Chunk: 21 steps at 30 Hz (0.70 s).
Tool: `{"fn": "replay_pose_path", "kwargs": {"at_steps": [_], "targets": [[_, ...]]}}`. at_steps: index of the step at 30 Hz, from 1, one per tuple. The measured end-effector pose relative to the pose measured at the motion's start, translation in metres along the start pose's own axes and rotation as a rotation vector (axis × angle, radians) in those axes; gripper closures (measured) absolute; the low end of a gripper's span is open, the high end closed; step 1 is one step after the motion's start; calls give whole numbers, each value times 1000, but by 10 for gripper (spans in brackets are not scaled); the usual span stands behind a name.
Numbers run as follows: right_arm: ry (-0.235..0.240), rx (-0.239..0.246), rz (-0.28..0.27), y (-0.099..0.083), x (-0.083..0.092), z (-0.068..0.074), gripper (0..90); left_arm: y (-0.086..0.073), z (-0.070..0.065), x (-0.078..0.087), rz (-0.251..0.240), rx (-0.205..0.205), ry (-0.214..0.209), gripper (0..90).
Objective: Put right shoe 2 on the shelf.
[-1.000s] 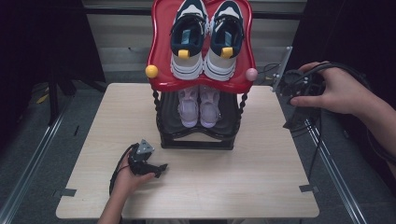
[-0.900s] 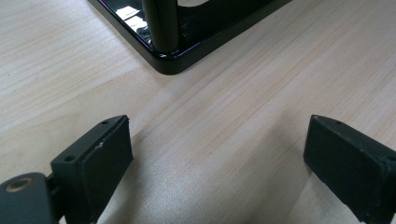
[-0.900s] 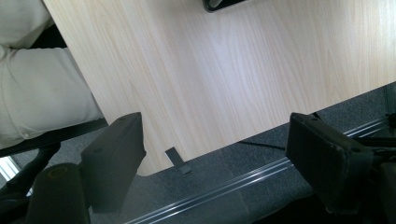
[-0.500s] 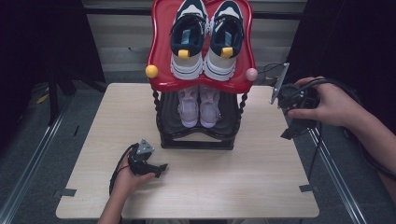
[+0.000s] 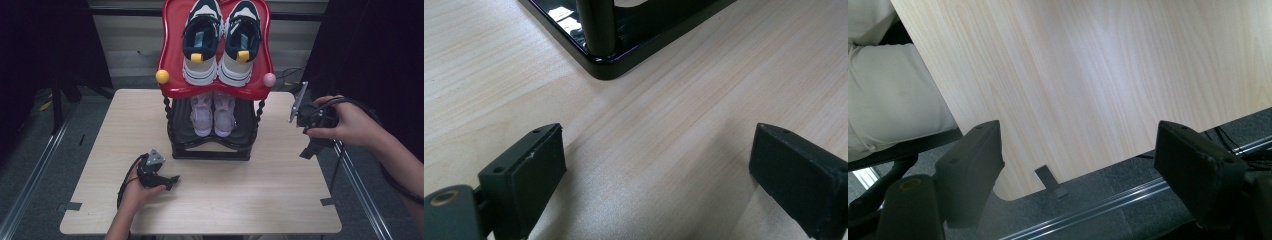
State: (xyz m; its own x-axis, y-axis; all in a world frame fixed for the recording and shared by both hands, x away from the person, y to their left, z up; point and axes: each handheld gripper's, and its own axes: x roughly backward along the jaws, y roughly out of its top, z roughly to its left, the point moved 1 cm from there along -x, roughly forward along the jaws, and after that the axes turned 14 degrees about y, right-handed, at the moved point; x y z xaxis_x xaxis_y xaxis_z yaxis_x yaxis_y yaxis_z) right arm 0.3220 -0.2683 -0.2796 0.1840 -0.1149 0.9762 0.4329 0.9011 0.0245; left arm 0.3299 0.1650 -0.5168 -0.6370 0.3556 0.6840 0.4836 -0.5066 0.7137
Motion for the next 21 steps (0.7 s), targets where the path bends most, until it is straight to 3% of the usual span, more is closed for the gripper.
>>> {"fn": "replay_pose_path", "kwargs": {"at_steps": [21], "targets": [[52, -9, -9, -4, -48, -9, 191, 0, 0, 0, -1, 2, -1, 74]]}}
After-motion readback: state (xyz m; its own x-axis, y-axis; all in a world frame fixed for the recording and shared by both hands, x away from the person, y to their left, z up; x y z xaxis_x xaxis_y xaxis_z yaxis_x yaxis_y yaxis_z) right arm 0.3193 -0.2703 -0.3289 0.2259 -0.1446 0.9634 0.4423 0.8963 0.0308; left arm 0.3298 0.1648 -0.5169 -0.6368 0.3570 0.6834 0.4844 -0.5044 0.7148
